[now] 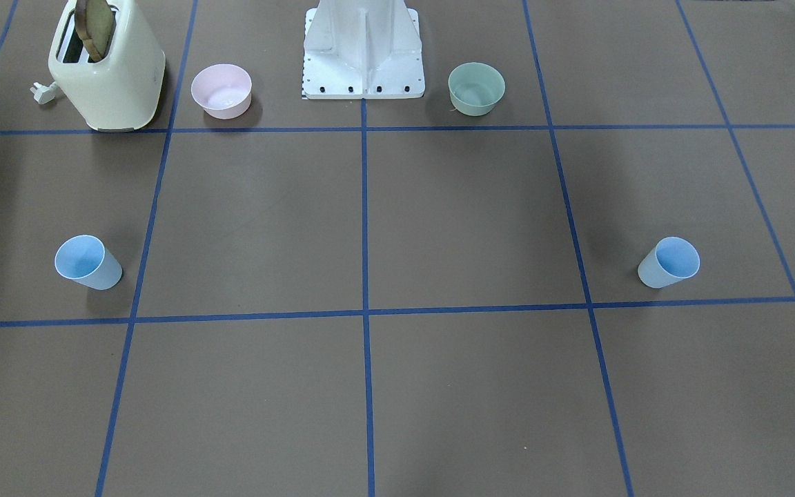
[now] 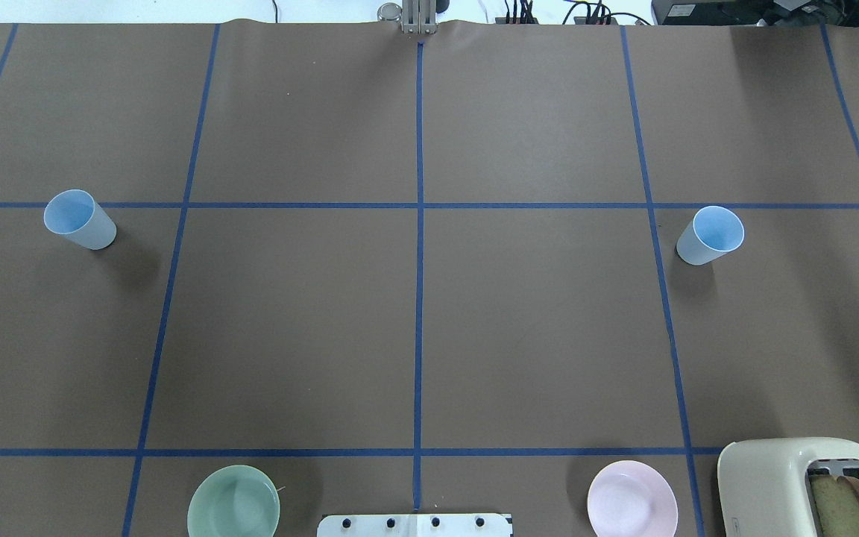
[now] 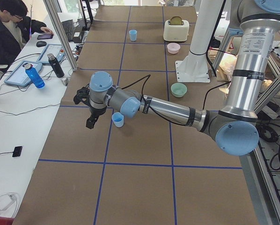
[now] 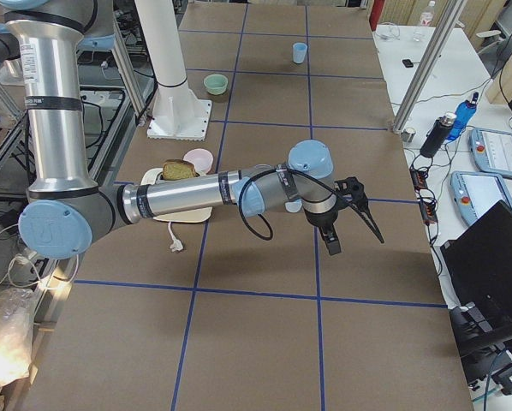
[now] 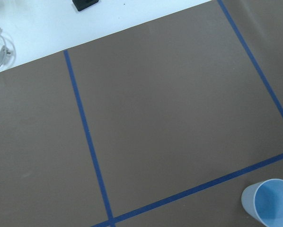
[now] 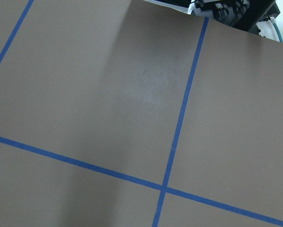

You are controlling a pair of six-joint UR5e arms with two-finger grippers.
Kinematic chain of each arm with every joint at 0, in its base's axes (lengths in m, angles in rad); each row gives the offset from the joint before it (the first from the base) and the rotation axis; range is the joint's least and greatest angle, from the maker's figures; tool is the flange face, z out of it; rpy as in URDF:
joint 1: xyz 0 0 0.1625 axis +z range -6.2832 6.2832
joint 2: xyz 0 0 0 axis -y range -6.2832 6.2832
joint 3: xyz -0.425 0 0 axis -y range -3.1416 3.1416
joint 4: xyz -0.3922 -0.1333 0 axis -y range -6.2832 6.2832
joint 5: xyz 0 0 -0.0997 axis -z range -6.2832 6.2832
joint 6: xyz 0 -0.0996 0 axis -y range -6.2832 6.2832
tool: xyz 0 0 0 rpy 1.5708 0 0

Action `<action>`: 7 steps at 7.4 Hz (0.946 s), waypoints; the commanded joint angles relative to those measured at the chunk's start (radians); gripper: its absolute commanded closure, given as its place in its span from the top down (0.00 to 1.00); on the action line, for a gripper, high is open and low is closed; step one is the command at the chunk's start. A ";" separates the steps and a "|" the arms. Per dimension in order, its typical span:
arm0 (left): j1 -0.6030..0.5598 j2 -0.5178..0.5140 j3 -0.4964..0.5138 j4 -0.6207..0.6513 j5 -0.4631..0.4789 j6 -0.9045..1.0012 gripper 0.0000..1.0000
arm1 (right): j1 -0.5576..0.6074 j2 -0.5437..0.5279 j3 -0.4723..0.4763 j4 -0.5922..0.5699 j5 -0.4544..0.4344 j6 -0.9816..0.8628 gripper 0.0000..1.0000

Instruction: Stack blue cups with both arms

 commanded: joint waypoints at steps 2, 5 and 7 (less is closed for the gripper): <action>0.219 0.006 0.040 -0.092 0.133 -0.286 0.98 | -0.073 0.010 0.002 0.009 -0.065 0.098 1.00; 0.256 -0.006 0.161 -0.256 0.149 -0.292 0.96 | -0.073 0.004 0.004 0.009 -0.063 0.098 1.00; 0.283 -0.005 0.154 -0.259 0.150 -0.291 0.93 | -0.072 0.002 0.004 0.009 -0.063 0.098 1.00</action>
